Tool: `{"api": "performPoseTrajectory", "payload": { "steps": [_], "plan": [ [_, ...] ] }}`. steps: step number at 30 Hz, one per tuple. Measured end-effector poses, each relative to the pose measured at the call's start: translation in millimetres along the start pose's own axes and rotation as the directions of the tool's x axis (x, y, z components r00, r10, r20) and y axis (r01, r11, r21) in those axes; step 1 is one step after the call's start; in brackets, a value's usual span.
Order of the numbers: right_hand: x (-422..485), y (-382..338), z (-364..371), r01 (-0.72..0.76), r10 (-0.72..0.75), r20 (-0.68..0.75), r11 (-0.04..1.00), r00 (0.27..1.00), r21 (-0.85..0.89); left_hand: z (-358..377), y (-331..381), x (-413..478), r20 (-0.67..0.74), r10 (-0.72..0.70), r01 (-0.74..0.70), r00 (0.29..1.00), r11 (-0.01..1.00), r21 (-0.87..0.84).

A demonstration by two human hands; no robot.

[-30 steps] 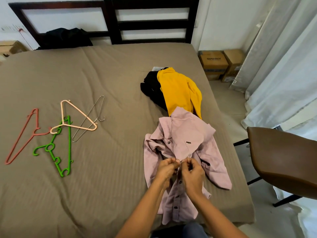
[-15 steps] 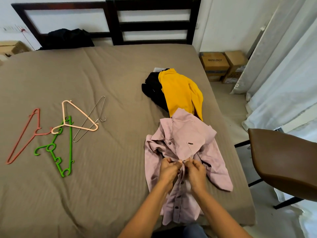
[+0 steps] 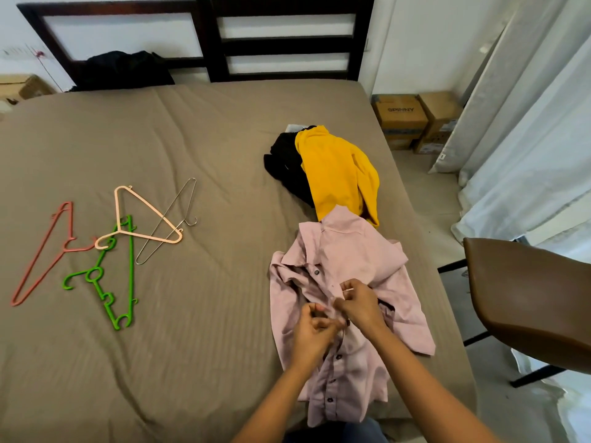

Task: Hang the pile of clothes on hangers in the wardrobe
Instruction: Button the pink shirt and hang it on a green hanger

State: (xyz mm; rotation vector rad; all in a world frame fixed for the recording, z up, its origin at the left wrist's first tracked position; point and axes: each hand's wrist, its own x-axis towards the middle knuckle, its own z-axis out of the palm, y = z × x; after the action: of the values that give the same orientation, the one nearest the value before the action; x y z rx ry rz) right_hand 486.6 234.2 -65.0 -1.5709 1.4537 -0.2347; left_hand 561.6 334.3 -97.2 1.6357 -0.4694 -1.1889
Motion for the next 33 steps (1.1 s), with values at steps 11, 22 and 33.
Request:
{"api": "performPoseTrajectory", "payload": {
  "steps": [11,22,33],
  "plan": [
    [-21,19,0,-0.072,0.087,-0.011,0.880,0.996,0.469,6,32,37,0.073,-0.326,0.330,0.943,0.877,-0.348],
    [-16,28,9,0.017,-0.003,-0.130,0.994,0.991,0.108,2,13,27,-0.010,-0.230,0.219,0.973,0.938,-0.268],
    [0,28,6,0.228,-0.261,-0.175,0.956,0.949,-0.186,-12,15,32,-0.179,-0.024,0.065,0.984,0.972,0.224]
  ]
}}
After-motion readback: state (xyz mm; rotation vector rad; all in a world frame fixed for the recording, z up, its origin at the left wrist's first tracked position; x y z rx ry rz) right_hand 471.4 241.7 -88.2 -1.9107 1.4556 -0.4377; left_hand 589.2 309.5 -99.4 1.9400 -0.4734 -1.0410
